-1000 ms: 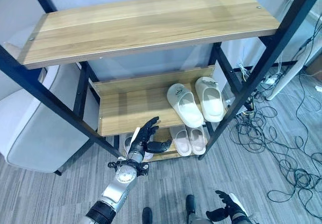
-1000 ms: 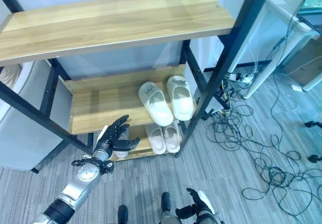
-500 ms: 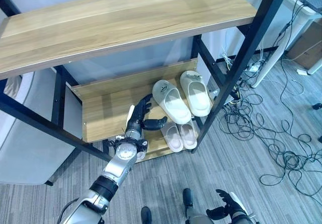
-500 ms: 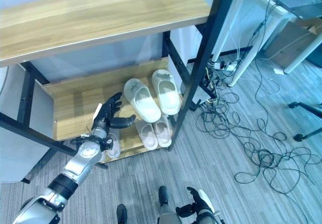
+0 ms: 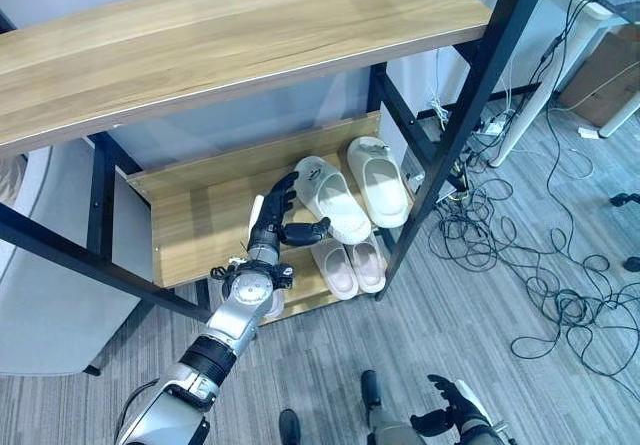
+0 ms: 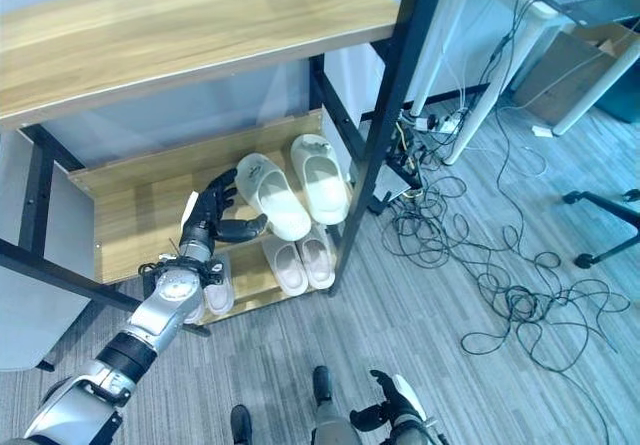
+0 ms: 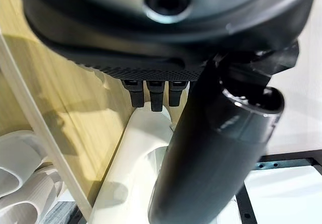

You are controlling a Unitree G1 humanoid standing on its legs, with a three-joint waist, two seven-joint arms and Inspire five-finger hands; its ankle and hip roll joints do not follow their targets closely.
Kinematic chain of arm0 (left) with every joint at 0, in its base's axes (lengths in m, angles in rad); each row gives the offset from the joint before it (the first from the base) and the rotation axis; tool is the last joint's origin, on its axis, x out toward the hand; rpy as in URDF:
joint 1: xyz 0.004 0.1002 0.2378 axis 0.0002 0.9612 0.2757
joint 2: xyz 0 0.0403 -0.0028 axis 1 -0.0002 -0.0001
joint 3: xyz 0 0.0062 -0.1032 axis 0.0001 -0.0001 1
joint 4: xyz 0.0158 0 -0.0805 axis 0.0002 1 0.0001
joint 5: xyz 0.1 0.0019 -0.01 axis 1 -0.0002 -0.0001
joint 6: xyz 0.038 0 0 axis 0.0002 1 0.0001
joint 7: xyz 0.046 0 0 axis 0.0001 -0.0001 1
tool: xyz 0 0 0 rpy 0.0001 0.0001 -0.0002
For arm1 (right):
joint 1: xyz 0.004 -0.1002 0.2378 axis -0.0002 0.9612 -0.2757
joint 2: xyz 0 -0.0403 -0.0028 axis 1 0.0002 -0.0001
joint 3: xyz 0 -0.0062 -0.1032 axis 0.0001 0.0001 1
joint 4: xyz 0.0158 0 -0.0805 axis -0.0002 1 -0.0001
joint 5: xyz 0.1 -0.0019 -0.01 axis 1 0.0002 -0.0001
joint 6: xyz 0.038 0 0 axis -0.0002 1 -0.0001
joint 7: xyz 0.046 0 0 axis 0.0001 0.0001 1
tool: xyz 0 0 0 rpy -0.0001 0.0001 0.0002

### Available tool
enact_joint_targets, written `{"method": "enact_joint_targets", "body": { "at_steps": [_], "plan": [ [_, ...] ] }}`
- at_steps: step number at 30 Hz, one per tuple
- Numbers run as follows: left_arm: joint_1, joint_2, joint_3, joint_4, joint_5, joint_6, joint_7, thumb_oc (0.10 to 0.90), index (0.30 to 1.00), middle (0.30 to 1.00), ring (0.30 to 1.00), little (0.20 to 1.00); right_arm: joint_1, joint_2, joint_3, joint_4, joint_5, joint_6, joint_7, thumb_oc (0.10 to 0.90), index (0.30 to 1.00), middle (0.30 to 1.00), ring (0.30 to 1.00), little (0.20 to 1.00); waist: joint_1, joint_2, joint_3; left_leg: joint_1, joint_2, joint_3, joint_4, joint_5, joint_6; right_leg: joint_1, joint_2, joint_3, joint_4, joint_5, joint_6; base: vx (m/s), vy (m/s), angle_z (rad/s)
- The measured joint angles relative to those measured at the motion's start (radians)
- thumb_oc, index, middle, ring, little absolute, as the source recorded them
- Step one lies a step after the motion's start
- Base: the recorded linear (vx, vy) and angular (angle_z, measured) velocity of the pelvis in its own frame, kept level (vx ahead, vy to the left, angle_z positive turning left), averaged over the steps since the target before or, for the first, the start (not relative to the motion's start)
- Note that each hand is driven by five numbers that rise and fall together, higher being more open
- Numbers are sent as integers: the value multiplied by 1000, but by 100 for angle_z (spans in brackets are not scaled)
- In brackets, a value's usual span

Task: Arrange the slippers neatly on the shoe rack.

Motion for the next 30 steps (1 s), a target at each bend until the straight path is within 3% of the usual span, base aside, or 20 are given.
{"method": "enact_joint_targets", "body": {
  "at_steps": [30],
  "plan": [
    [-172,41,-2,106,3,0,47,800,900,900,900,900,-1,-4,16,-41,12,-8,1,800,900,900,900,900,-28,-15,13,-53,11,59,0,-5,-3,-85,22,55,0,11,3,12,-12,-6]
  ]
}}
